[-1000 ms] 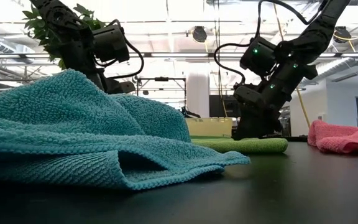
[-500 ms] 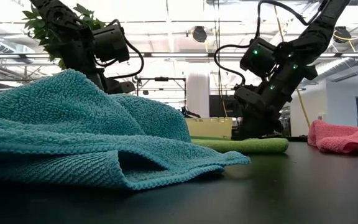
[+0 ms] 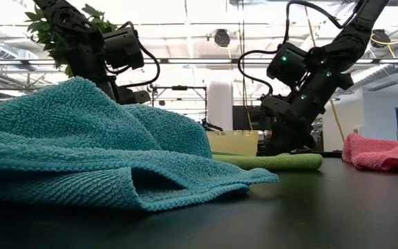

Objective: Fold microfiber towels
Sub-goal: Fold the green microfiber cloth

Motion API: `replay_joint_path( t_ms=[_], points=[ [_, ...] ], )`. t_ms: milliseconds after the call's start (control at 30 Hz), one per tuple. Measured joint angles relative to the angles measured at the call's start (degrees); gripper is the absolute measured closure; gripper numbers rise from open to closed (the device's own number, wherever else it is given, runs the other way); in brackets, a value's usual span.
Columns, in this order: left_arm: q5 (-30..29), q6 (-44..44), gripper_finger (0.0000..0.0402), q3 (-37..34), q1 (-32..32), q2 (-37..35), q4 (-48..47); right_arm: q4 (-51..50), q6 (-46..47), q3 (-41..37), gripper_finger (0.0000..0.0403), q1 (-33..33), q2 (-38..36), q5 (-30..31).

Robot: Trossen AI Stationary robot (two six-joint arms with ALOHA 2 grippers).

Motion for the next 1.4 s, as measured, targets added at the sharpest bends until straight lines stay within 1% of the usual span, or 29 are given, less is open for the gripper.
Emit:
replay_joint_path(
  t_ms=[300,433,600,667,733,900,933,1200,1400],
  points=[
    [1.30,-0.17,0.0254,0.04,-0.01,4.55,7.45,-0.11,0.44,0.00,0.0402,0.01,-0.03,0.03],
    [1.74,1.17,0.0254,0.17,0.13,5.01,7.21,-0.25,0.38,0.00,0.0402,0.02,-0.04,0.10],
    [0.28,0.96,0.0255,0.09,0.13,4.70,7.14,-0.51,0.07,0.00,0.0402,0.00,-0.04,0.07],
    [0.03,0.93,0.0265,0.09,0.11,4.70,7.08,-0.60,0.00,0.02,0.0402,0.00,-0.07,0.13],
    [-0.12,1.19,0.0288,0.04,-0.07,4.70,7.01,-0.65,-0.06,0.02,0.0402,0.00,-0.07,0.13],
    [-0.23,2.84,0.0382,0.02,-0.26,4.70,7.89,-0.35,-0.16,0.02,0.0403,0.00,-0.12,0.13],
    [-0.23,3.07,0.0390,0.00,-0.24,4.70,8.38,-0.42,-0.22,0.01,0.0403,0.00,-0.44,0.13],
    [-0.84,4.14,0.0395,0.09,-0.24,4.70,10.21,-2.42,-0.55,-0.02,0.0403,0.02,-4.67,0.00],
    [-1.52,6.01,0.0397,2.85,-0.63,4.70,9.01,-5.09,-1.09,-0.02,0.0403,0.45,-8.29,0.24]
  ],
)
